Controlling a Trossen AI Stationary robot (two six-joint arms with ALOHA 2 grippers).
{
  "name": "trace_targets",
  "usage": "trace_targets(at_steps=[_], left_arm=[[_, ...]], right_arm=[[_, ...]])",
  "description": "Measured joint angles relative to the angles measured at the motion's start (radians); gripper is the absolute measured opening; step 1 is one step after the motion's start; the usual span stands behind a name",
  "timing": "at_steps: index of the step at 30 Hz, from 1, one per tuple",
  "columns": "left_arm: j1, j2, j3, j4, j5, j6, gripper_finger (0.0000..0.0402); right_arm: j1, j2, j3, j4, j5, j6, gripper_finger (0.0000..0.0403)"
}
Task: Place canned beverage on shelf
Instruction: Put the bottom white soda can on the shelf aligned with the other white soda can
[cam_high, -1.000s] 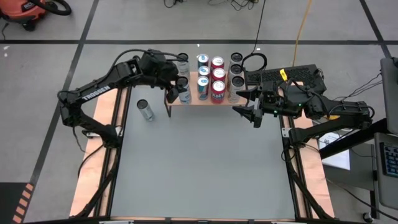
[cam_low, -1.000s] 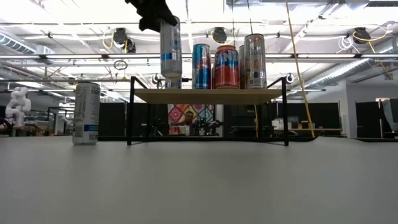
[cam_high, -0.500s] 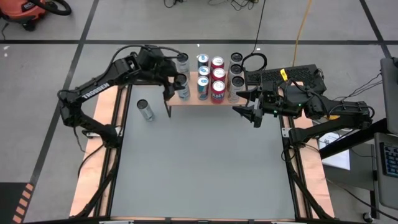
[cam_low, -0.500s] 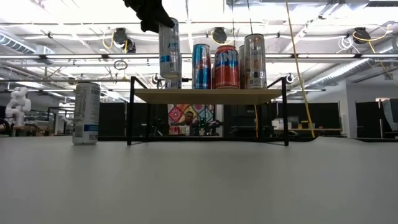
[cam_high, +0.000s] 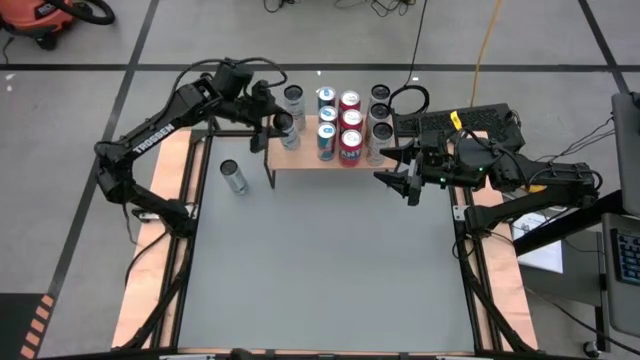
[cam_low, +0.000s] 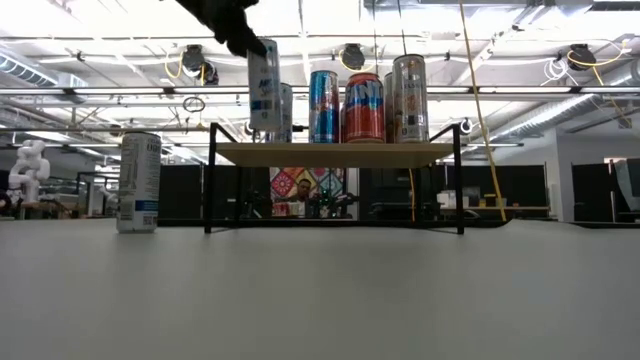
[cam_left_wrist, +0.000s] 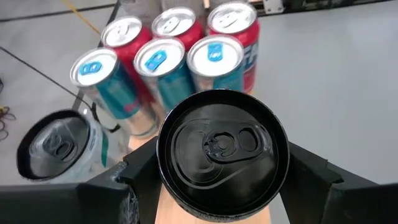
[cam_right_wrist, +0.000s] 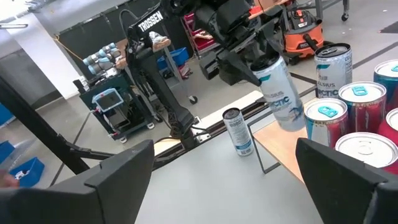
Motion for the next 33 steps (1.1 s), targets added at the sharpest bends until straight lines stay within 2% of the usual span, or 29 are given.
trace_targets(at_steps=[10, 22, 25, 30, 33], left_arm=[[0.033, 0.060, 0.000, -0.027, 0.038, 0.047, 0.0242], [0.030, 0.078, 0.002, -0.033, -0.038, 0.076, 0.0244], [0.030, 0.078, 0.002, -0.034, -0.043, 0.074, 0.0260], [0.030, 0.080, 0.002, -0.032, -0.071, 0.071, 0.0311], [0.031, 0.081, 0.001, -0.028, -0.090, 0.071, 0.0324]], right_arm=[[0.000, 0.000, 0.000, 0.000, 0.001, 0.001, 0.0354], [0.000, 0.000, 0.000, 0.000, 0.002, 0.001, 0.0354], [0.000, 0.000, 0.000, 0.000, 0.003, 0.001, 0.0354], [0.000, 0.000, 0.000, 0.000, 0.003, 0.000, 0.0354], [0.000, 0.000, 0.000, 0.000, 0.003, 0.000, 0.0354]])
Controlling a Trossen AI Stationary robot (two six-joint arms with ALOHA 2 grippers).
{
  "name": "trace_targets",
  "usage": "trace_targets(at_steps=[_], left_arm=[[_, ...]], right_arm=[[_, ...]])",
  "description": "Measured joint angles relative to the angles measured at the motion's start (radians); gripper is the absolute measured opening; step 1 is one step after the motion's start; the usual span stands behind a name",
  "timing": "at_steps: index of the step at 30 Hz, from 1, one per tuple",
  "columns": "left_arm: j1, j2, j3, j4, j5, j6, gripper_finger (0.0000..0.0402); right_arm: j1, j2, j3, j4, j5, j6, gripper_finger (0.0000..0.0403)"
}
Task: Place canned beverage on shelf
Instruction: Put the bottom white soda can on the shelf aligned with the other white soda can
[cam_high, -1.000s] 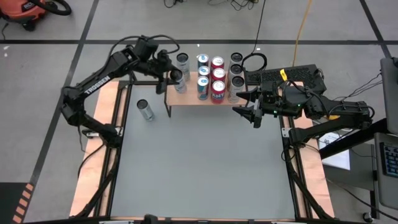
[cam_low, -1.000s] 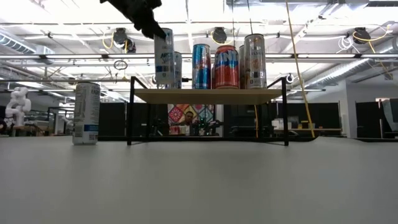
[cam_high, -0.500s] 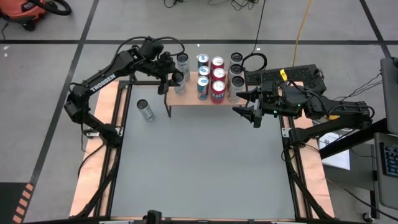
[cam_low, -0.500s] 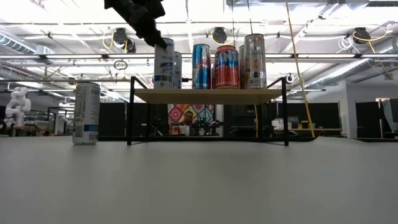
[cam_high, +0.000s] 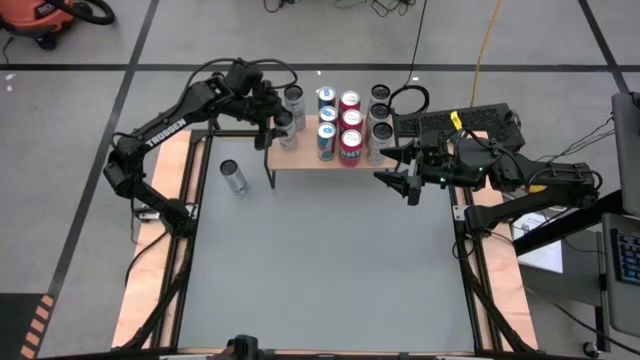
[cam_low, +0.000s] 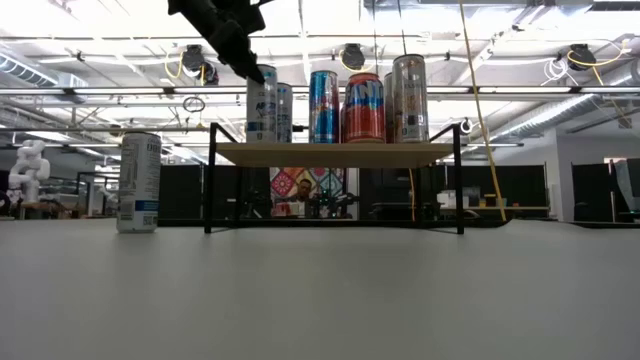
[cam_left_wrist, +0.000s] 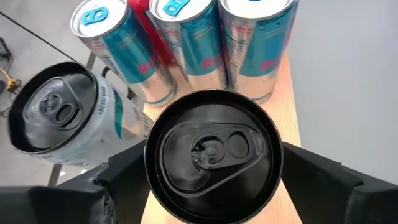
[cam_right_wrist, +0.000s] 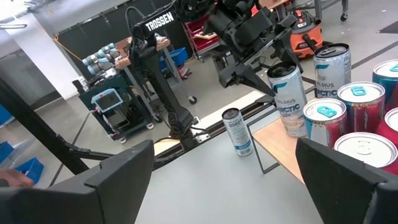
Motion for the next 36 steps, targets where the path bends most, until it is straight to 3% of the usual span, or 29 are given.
trace_targets(at_steps=[14, 20, 28, 32, 36], left_arm=[[-0.002, -0.013, 0.061, 0.008, -0.092, -0.112, 0.0326], [-0.031, -0.032, 0.117, -0.040, -0.188, -0.298, 0.0326], [-0.191, -0.080, 0.135, -0.215, -0.456, -0.851, 0.0326], [-0.302, -0.080, 0.099, -0.153, -0.623, -0.929, 0.0326], [-0.377, -0.079, 0.090, -0.111, -0.872, -1.024, 0.0326]], right_arm=[[0.000, 0.000, 0.000, -0.004, 0.000, -0.004, 0.0354], [0.000, 0.000, 0.000, -0.005, 0.000, -0.004, 0.0354], [0.000, 0.006, 0.000, -0.037, 0.006, -0.002, 0.0354], [-0.005, 0.018, 0.000, -0.037, 0.007, -0.008, 0.0354], [-0.012, 0.026, 0.000, -0.038, 0.006, -0.008, 0.0354]])
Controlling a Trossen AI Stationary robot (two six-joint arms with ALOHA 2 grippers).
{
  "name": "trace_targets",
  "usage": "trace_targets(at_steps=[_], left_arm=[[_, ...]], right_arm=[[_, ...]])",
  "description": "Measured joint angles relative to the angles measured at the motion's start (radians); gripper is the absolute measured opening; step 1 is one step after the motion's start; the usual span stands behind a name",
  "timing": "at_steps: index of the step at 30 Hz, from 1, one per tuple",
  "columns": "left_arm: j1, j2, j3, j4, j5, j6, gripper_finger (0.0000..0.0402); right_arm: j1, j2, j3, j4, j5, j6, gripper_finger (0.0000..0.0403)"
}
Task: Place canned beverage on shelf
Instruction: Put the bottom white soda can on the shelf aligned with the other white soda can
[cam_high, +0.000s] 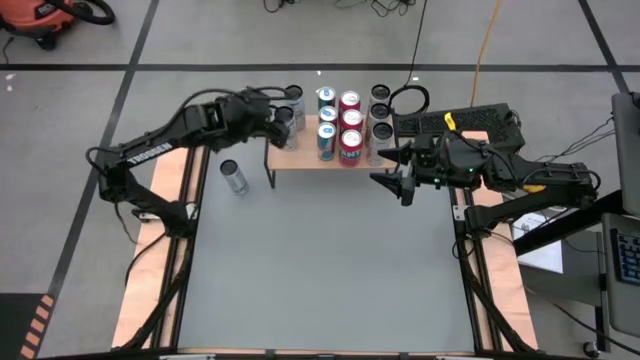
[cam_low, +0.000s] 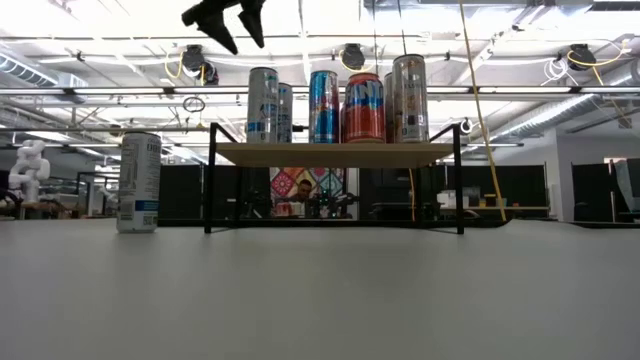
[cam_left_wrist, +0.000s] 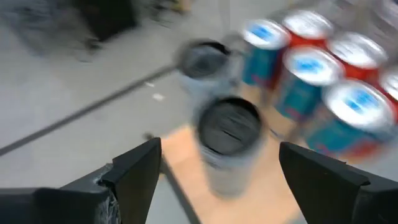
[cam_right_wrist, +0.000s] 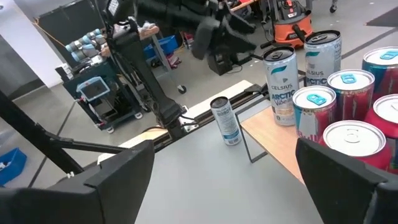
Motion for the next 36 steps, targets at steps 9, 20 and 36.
trace_targets(at_steps=[9, 20, 36], left_arm=[[-0.086, 0.006, -0.128, 0.136, -0.116, -0.053, 0.0326], [-0.142, 0.006, -0.221, 0.262, -0.234, -0.145, 0.0350], [-0.098, 0.052, -0.220, 0.341, -0.274, -0.099, 0.0396]], right_arm=[[0.000, 0.000, 0.000, 0.001, -0.001, -0.041, 0.0354], [0.000, 0.000, 0.000, -0.018, -0.008, -0.056, 0.0354], [0.000, -0.001, 0.000, -0.076, -0.061, -0.086, 0.0354]])
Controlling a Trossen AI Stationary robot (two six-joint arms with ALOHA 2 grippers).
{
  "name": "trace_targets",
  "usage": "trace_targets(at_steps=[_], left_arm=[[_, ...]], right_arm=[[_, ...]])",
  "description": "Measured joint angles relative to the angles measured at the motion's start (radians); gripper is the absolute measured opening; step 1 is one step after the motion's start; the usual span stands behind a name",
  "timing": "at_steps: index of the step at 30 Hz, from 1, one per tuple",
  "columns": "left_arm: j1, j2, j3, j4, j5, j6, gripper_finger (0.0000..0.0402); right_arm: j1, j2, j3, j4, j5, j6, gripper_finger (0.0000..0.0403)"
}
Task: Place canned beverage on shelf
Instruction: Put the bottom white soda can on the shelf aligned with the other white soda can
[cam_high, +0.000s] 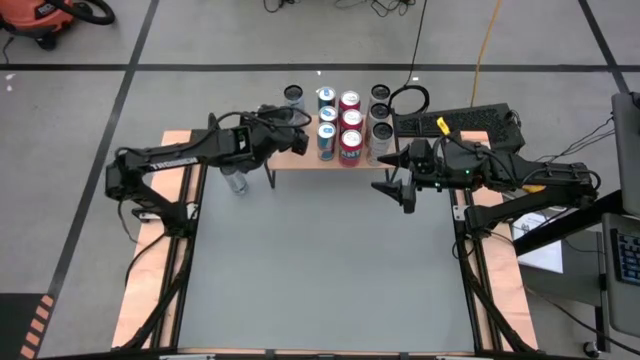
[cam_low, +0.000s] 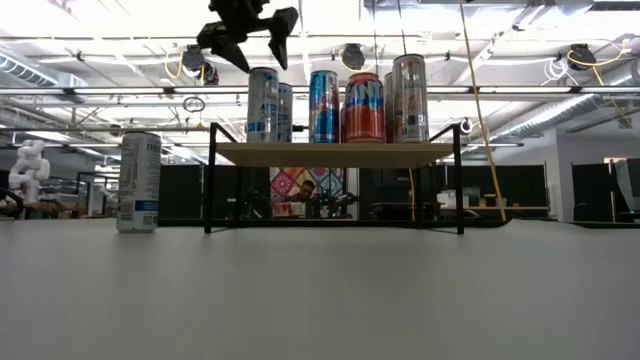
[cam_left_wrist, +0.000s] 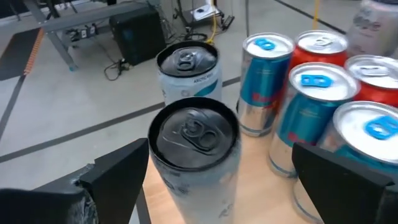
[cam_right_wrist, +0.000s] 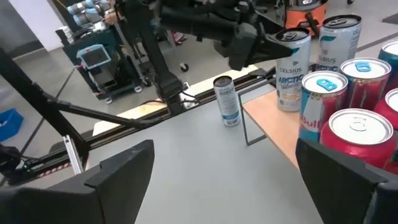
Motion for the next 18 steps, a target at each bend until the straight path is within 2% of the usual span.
trace_targets(at_steps=[14, 18], left_arm=[[0.058, 0.041, 0.000, 0.041, -0.014, -0.007, 0.0395], [0.072, 0.054, 0.000, 0.039, -0.022, -0.006, 0.0374]], right_arm=[[0.000, 0.000, 0.000, -0.003, -0.001, -0.054, 0.0354], [0.000, 0.000, 0.000, -0.004, -0.001, -0.066, 0.0354]])
